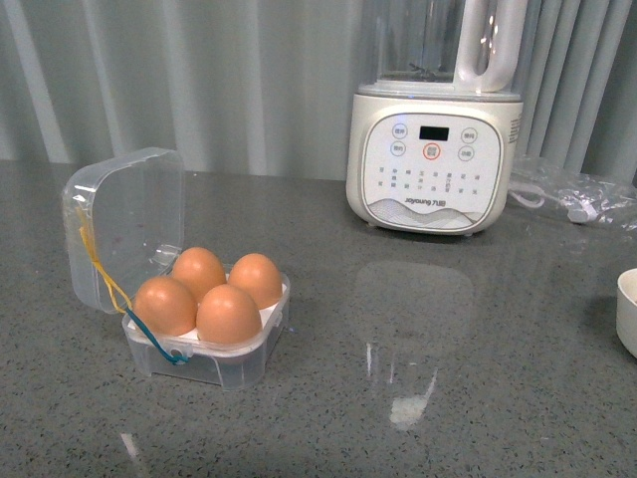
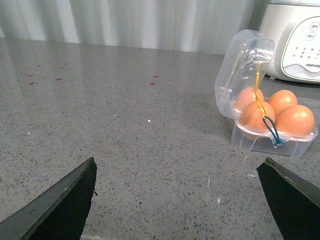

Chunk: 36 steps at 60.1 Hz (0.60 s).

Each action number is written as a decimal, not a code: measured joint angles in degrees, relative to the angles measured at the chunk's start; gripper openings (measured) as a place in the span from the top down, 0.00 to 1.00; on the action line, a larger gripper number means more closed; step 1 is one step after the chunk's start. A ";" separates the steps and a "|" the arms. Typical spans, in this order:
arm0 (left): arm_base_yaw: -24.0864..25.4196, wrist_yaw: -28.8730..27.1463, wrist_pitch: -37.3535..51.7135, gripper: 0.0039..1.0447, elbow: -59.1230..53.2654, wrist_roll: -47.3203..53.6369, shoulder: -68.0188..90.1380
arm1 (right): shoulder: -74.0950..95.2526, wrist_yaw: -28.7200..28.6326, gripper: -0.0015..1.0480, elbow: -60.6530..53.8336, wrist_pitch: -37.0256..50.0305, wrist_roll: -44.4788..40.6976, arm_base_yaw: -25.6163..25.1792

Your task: Put egg into box

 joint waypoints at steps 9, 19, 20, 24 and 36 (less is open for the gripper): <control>-6.23 -18.58 -19.10 0.06 6.97 -1.40 13.62 | -0.02 0.00 0.07 0.00 0.00 0.02 0.00; -4.00 -15.54 -15.08 0.06 7.89 -1.75 16.92 | -0.02 0.02 0.07 0.00 -0.02 0.02 0.00; -3.30 -14.60 -14.14 0.06 8.26 -1.81 17.51 | -0.02 -0.02 0.07 0.00 -0.02 0.02 0.00; -1.09 -12.11 -10.69 0.06 9.31 -1.70 20.09 | 0.00 0.00 0.07 0.00 -0.04 0.00 0.00; 6.82 -2.36 2.08 0.06 13.49 -1.09 32.09 | -0.02 0.00 0.07 0.00 -0.04 0.02 0.00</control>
